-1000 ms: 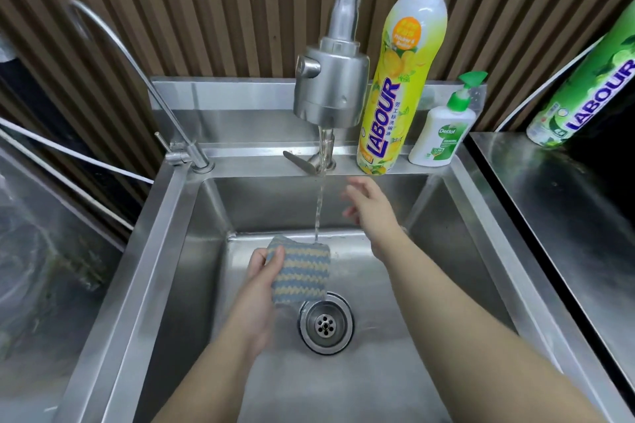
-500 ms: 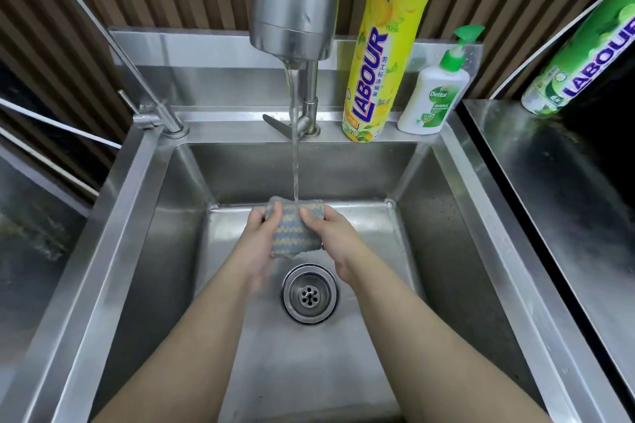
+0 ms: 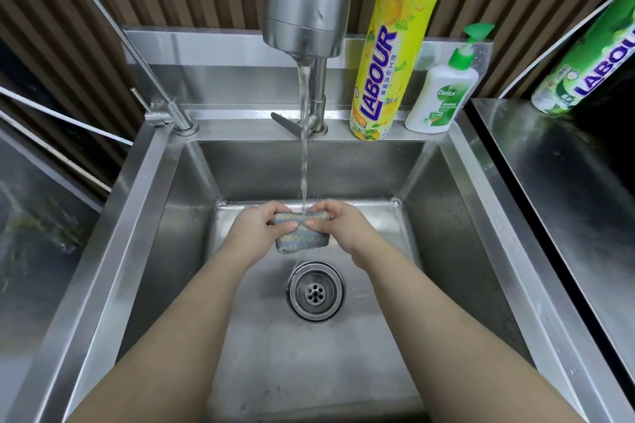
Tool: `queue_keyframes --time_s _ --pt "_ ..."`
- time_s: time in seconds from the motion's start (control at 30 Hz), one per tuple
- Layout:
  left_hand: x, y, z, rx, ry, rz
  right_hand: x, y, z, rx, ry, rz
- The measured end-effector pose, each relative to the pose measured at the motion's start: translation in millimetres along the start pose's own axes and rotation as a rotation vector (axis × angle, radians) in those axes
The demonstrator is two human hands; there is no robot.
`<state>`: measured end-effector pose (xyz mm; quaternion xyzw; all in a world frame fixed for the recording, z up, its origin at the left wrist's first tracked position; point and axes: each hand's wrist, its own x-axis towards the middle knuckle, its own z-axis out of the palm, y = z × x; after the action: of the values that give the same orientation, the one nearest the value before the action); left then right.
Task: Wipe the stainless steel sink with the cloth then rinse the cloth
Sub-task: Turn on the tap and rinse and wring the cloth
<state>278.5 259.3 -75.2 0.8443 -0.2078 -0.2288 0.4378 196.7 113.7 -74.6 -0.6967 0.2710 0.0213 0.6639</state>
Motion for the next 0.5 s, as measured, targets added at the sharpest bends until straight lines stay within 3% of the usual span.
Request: queue_keyframes --time_s 0.1,0.17,0.27,0.4,0.5 --pt "5 -4 0 0.281 0.034 0.121 6 0 -3 -0.345 0.054 -0.057" --pt "5 -7 -1 0.175 -0.02 0.069 7 -2 -3 -0.478 0.065 -0.098" --pt "2 -8 0 -0.22 -0.177 -0.105 -1 -7 3 -0.168 -0.04 -0.111" --pt "-4 -5 7 -0.57 -0.055 -0.225 1 -3 16 -0.079 0.013 -0.073" --pt "-5 -8 8 -0.766 -0.147 -0.329 4 -5 19 -0.001 0.025 -0.023"
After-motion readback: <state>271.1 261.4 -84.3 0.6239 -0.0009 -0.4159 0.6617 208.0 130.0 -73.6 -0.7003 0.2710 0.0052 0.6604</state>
